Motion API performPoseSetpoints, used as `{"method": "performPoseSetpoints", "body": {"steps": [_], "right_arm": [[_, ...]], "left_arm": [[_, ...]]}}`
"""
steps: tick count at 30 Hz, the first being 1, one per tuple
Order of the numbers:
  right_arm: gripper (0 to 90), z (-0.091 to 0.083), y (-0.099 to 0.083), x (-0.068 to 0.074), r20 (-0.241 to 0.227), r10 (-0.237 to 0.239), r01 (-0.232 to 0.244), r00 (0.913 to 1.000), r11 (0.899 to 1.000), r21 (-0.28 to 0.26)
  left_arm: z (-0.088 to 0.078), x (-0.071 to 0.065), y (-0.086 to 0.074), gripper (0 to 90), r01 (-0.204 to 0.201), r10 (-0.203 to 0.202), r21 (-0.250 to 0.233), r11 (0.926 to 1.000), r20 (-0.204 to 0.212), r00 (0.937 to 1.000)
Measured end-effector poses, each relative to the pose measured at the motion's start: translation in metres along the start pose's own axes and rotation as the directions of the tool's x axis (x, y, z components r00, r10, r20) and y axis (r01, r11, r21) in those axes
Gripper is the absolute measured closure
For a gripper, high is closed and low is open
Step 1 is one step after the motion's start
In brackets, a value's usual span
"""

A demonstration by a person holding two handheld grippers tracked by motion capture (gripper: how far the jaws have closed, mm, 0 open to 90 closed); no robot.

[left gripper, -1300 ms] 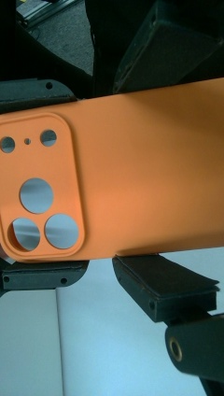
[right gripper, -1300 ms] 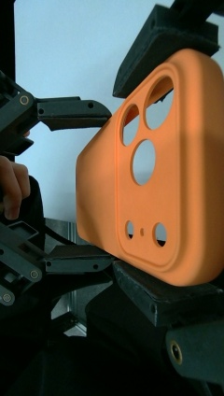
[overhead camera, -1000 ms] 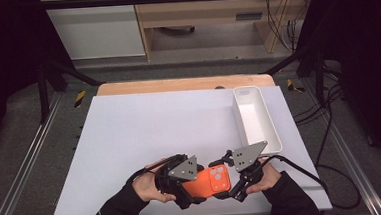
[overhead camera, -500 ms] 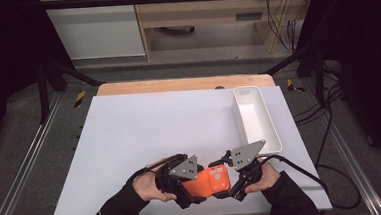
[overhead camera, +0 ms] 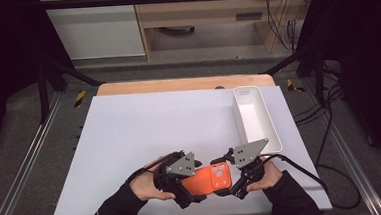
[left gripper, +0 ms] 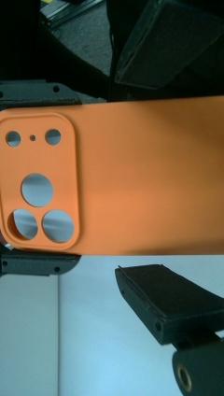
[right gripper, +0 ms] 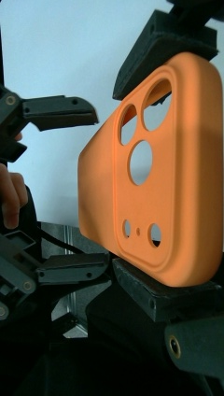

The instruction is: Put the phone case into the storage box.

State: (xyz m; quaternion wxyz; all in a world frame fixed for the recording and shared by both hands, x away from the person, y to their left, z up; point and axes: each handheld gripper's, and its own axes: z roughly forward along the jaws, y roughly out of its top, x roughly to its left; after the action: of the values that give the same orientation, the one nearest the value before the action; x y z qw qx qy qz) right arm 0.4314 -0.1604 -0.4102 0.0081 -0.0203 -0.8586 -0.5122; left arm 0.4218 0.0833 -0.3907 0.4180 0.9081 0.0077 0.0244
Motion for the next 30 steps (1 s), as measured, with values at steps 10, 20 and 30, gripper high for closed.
{"method": "performPoseSetpoints", "body": {"steps": [10,20,30], "right_arm": [[16.4,-0.013,0.005,-0.002,0.089,-0.018,0.013,0.9959,0.999,0.05],[16.3,-0.023,0.016,-0.003,0.126,-0.041,0.023,0.9912,0.99,0.14],[16.2,-0.026,0.039,-0.007,0.118,-0.078,0.048,0.99,0.97,0.237]], "left_arm": [[-0.017,0.008,-0.011,1.8,0.08,-0.082,-0.037,0.9961,-0.057,0.995],[-0.014,0.009,-0.025,1.8,0.103,-0.105,-0.02,0.9944,-0.09,0.9904],[-0.01,0.012,-0.035,1.6,0.133,-0.133,0.0,0.9911,-0.1,0.9861]]}}
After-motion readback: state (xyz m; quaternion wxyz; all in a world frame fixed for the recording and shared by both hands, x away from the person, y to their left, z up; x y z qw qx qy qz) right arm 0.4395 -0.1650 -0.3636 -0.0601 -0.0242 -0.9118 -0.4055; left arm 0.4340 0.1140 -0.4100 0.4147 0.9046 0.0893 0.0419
